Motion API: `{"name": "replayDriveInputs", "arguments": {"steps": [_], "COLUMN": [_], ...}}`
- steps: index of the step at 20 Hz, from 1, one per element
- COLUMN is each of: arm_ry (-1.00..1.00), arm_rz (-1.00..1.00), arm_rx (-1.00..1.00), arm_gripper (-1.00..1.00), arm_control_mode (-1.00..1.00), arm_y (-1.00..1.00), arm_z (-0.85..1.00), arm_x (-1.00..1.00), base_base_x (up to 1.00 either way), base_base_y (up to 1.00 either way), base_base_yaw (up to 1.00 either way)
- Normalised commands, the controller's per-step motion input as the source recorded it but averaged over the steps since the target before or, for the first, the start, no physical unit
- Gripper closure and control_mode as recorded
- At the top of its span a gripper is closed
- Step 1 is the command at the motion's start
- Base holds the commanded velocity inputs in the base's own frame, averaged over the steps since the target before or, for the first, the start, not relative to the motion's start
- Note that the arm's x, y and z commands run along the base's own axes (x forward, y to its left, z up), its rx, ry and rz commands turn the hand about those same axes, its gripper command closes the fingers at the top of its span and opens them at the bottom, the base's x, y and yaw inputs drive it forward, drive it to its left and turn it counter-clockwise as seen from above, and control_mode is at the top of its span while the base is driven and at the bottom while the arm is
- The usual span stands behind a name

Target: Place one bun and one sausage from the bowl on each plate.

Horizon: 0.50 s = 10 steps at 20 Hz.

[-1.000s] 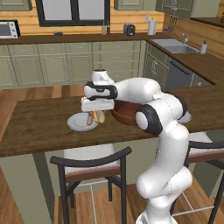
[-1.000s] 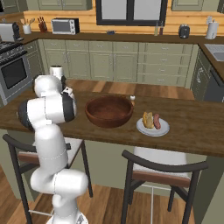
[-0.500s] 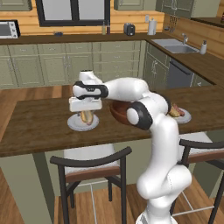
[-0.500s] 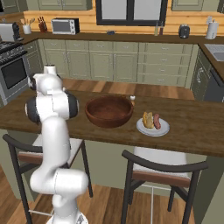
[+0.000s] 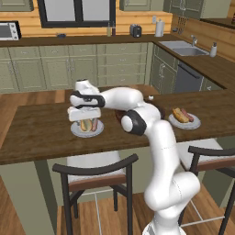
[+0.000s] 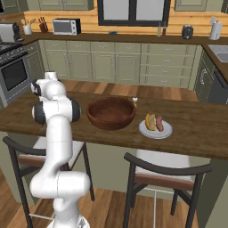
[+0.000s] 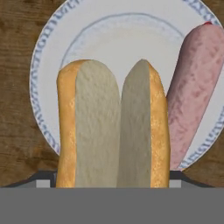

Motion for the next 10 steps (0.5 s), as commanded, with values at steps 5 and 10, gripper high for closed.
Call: {"name": "replayDriveInputs", "arguments": {"steps": [5, 10], "arm_ry": [0.00, 0.00], "arm_rz": [0.00, 0.00], "arm_rx": [0.00, 0.00], "arm_gripper": [-1.00, -1.00], "arm_control_mode": [-1.00, -1.00], "arm_y": [0.00, 0.00], "arm_z": [-0.18, 0.00], "arm_x": [0.05, 0.00], "base_base_x": [0.00, 0.00], "base_base_y": [0.00, 0.00], "base_base_yaw": [0.00, 0.00]}}
